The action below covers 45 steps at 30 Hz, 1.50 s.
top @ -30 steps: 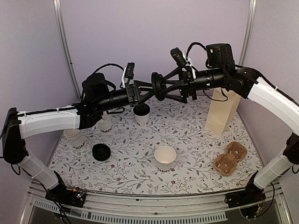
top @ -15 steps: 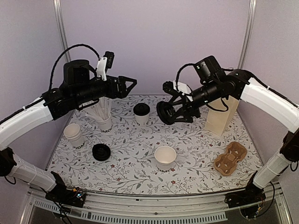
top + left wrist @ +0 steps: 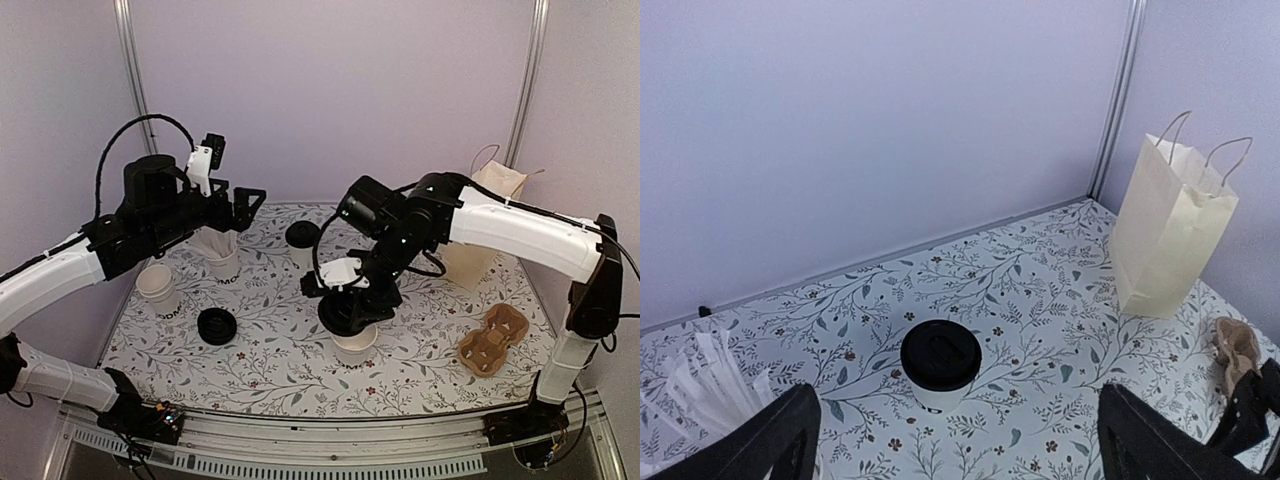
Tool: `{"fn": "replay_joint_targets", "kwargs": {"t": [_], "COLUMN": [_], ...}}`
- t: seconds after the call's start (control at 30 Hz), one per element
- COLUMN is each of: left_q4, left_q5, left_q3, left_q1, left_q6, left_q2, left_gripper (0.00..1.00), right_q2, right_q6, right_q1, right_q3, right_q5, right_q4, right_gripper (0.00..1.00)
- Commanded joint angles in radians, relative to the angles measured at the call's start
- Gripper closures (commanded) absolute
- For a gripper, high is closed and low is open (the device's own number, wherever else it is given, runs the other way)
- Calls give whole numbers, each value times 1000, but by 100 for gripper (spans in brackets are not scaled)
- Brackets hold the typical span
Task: Pack the takeout coffee
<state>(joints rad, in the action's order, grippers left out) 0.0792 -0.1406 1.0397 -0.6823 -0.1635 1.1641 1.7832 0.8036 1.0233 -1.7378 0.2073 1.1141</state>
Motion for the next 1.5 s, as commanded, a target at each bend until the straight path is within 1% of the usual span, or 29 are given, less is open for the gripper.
{"fn": "replay_joint_targets", "kwargs": {"t": [0.0,0.1,0.2,0.47,1.03,1.27,1.47], "left_q4": [-55,-38,-32,-25,-27,-27,-25], "left_q5": [2,37,64,80,97,118,130], "left_q3": [-16,-6,0,2,-1,2,2], "left_q1": [6,6,6,6,5,6,6], "left_q6": [40,38,34,29,22,19,16], "left_q2": [-25,-15,-10,-16,-15,-8,-3], "left_gripper": [2,2,3,4,5,5,5], "right_q2": [58,100,121,170,201,247,256], "right_q6": [28,21,21,7,-5,-16,-21], "right_q1": [44,50,51,55,55,55,55], "right_q3": [-8,-62,-89,-98,-126,-165,-151], "right_q5": [-141,-167,-183,-176,-178,-152,-164], "right_q4": [112,163,194,214,206,252,254], "right_gripper": [31,31,29,28,26,25,24]}}
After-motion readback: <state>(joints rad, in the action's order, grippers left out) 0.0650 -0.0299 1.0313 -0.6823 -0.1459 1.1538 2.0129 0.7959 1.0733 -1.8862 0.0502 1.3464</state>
